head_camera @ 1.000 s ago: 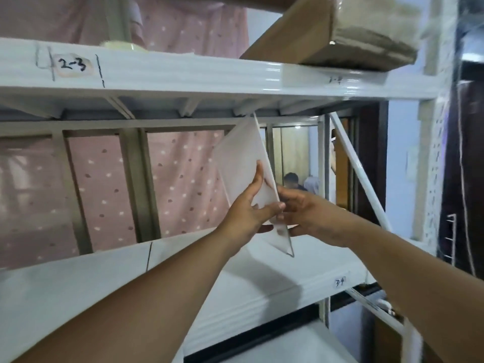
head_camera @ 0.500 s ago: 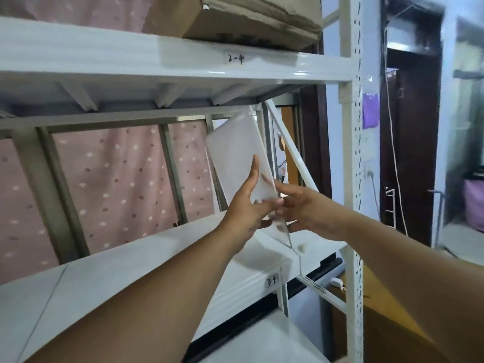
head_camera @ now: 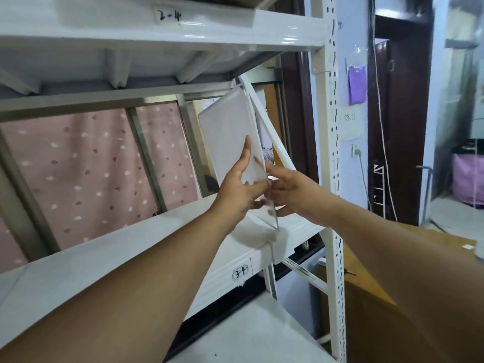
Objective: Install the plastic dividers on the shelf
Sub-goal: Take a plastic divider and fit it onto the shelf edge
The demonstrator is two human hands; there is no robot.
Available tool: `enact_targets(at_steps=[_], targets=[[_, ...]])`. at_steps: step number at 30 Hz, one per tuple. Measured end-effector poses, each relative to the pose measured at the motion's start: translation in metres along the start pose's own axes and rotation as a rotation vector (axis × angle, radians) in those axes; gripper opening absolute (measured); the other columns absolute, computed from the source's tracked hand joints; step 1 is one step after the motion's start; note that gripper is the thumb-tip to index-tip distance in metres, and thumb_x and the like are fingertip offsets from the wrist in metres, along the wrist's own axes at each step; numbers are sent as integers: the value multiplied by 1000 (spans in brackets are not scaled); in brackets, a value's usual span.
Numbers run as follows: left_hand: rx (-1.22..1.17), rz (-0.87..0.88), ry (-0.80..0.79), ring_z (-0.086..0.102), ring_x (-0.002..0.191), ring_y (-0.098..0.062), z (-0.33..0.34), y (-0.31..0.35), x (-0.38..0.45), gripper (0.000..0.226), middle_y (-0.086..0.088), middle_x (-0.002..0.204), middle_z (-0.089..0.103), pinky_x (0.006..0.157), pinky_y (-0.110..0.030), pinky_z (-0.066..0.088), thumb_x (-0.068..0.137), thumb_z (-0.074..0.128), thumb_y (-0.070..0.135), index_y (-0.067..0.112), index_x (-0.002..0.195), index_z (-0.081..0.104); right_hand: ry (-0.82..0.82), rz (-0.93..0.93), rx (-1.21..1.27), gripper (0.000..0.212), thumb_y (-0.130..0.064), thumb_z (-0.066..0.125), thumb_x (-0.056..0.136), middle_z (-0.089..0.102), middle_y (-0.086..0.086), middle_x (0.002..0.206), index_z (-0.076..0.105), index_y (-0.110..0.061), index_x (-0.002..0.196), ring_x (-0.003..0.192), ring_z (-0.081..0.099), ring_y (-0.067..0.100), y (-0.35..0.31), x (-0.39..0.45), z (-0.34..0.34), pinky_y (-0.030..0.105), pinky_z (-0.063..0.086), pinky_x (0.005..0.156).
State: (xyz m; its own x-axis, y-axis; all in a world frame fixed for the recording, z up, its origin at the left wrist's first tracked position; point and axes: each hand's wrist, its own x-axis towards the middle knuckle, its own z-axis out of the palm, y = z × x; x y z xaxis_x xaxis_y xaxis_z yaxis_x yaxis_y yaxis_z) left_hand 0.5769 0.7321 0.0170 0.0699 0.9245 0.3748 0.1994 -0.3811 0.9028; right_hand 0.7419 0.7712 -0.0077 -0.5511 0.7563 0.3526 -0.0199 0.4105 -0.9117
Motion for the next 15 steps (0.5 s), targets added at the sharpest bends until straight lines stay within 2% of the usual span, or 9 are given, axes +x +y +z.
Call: enact_targets(at_steps=[3,4,7,10,12,15], targets=[[28,8,10,70,93,5,-3,-4,7,98,66,94,48,78,-35,67,98,71,5,76,146,23,7,-1,-30,57,-2,55,104,61,21,103,44,-31,151,91,67,24,0,5,-1,27,57,69],[41,12,14,70,89,9,-3,-5,8,99,65,96,48,79,-37,67,98,71,4,75,147,23,7,-3,-32,56,-2,54,104,60,20,103,45,-31,151,89,67,22,0,6,-2,27,57,68],[58,40,32,67,83,16,0,-6,11,99,48,124,40,81,-41,67,97,72,4,72,149,23,15,-11,-33,55,-1,54,104,65,9,100,47,-30,150,84,70,15,1,6,-3,25,57,66],[68,59,52,58,94,5,6,-6,13,98,24,147,37,88,-51,64,97,73,7,72,150,22,44,-3,-70,58,-1,53,104,70,11,113,41,-29,153,91,71,18,2,5,-5,31,57,72],[60,74,67,59,96,2,8,-8,14,98,23,144,37,83,-44,67,97,73,8,71,151,24,62,-1,-78,61,-1,52,104,69,13,114,39,-32,154,89,69,18,2,4,-5,29,56,72],[57,104,96,58,93,8,10,-11,16,98,24,148,37,75,-33,67,95,74,7,72,150,25,99,-11,-74,60,0,51,104,66,15,107,40,-33,154,88,68,20,5,2,0,24,58,69]])
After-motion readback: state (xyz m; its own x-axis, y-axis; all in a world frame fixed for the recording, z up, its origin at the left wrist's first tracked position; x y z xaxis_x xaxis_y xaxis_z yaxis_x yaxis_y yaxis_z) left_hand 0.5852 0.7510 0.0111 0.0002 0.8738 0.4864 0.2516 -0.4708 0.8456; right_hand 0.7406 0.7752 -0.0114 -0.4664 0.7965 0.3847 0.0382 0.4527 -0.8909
